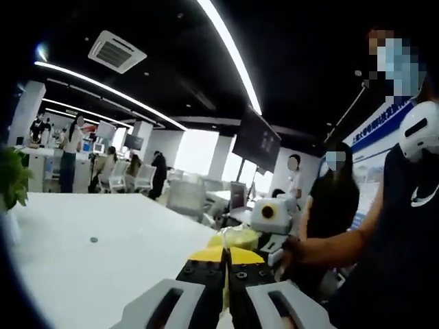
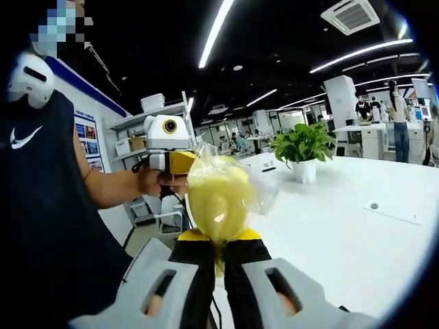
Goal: Compare the silicone blocks by pressing each to a similar depth, holding the contact briefly, and releasing to observe deformation and rebound differences across the visible hardness samples.
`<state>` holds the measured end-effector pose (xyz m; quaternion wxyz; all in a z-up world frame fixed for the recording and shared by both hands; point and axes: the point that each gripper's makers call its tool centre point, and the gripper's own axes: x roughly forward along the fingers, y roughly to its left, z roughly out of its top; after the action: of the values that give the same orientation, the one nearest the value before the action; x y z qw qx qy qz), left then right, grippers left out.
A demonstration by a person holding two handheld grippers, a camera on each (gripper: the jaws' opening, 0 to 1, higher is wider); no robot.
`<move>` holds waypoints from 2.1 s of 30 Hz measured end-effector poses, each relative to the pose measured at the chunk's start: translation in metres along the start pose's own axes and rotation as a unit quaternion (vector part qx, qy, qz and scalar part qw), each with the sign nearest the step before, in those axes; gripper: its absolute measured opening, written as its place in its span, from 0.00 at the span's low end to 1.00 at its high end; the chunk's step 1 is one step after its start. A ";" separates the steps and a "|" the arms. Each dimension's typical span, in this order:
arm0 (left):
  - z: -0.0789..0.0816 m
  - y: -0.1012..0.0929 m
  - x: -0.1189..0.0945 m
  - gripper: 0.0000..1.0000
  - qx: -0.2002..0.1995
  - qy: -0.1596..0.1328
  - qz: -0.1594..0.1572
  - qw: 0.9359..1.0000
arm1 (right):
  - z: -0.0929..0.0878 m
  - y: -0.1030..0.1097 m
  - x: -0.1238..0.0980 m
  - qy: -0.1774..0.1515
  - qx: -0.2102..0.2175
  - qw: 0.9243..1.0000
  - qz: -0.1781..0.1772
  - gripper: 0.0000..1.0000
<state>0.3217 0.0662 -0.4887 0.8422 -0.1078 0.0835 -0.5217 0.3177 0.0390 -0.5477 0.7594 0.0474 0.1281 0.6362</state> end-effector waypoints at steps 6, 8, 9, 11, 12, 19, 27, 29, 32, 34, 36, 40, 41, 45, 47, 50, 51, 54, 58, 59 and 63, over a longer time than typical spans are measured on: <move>0.005 0.001 -0.003 0.00 0.000 -0.005 0.002 1.000 | 0.005 0.003 0.003 -0.004 -0.004 1.000 -0.001 0.00; 0.006 0.001 -0.005 0.00 -0.008 -0.006 0.001 1.000 | 0.006 0.003 0.004 -0.008 -0.009 1.000 0.000 0.00; 0.007 0.001 -0.005 0.00 -0.007 -0.007 0.002 1.000 | 0.008 0.001 0.005 -0.013 -0.016 1.000 -0.008 0.00; 0.009 -0.001 -0.006 0.00 -0.004 -0.010 0.000 1.000 | 0.010 0.004 0.005 -0.016 -0.003 1.000 -0.001 0.01; 0.013 -0.003 -0.007 0.00 -0.006 -0.016 -0.004 1.000 | 0.013 0.006 0.005 -0.019 -0.005 1.000 0.003 0.02; 0.022 -0.007 -0.009 0.00 -0.011 -0.031 -0.011 0.999 | 0.022 -0.001 0.008 -0.034 -0.042 0.998 -0.020 0.09; 0.026 0.000 -0.010 0.00 -0.022 -0.036 0.006 0.999 | 0.022 -0.018 0.003 -0.045 -0.039 0.996 -0.071 0.48; 0.027 0.000 -0.010 0.00 -0.026 -0.038 0.007 0.999 | 0.022 -0.022 -0.001 -0.047 -0.036 0.995 -0.078 0.53; 0.027 0.001 -0.010 0.00 -0.027 -0.038 0.011 0.999 | 0.022 -0.028 -0.006 -0.054 -0.031 0.994 -0.094 0.66; 0.027 0.002 -0.010 0.00 -0.029 -0.037 0.014 0.999 | 0.019 -0.032 -0.008 -0.052 -0.030 0.993 -0.104 0.75; 0.026 0.004 -0.010 0.00 -0.032 -0.037 0.018 0.999 | 0.015 -0.036 -0.012 -0.049 -0.032 0.991 -0.117 0.80; 0.025 0.004 -0.010 0.00 -0.033 -0.033 0.019 0.999 | 0.009 -0.045 -0.020 -0.050 -0.029 0.988 -0.140 0.95; 0.024 0.004 -0.010 0.00 -0.033 -0.031 0.018 0.999 | 0.009 -0.048 -0.023 -0.056 -0.024 0.987 -0.148 0.96; 0.021 0.004 -0.010 0.00 -0.034 -0.026 0.018 0.999 | 0.008 -0.052 -0.034 -0.061 -0.024 0.984 -0.165 0.96; 0.020 0.005 -0.010 0.00 -0.035 -0.024 0.020 0.999 | 0.007 -0.054 -0.039 -0.059 -0.023 0.983 -0.172 0.96; 0.018 0.007 -0.010 0.00 -0.037 -0.021 0.023 0.999 | 0.003 -0.057 -0.045 -0.055 -0.027 0.981 -0.184 0.96; 0.018 0.009 -0.010 0.00 -0.039 -0.022 0.026 0.999 | 0.001 -0.059 -0.047 -0.053 -0.027 0.980 -0.189 0.96; 0.019 0.010 -0.010 0.00 -0.040 -0.023 0.028 0.999 | -0.007 -0.061 -0.051 -0.047 -0.025 0.979 -0.197 0.96; 0.019 0.010 -0.012 0.00 -0.040 -0.021 0.030 0.999 | -0.016 -0.064 -0.055 -0.043 -0.018 0.978 -0.203 0.96; 0.018 0.011 -0.012 0.00 -0.041 -0.020 0.031 0.998 | -0.017 -0.064 -0.056 -0.043 -0.017 0.978 -0.204 0.96; 0.015 0.013 -0.014 0.00 -0.046 -0.018 0.033 0.998 | -0.018 -0.064 -0.058 -0.044 -0.013 0.977 -0.208 0.96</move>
<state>0.3302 0.0854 -0.4773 0.8546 -0.1531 0.0953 -0.4869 0.3648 -0.0317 -0.5722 0.8804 0.0373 0.0932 0.4635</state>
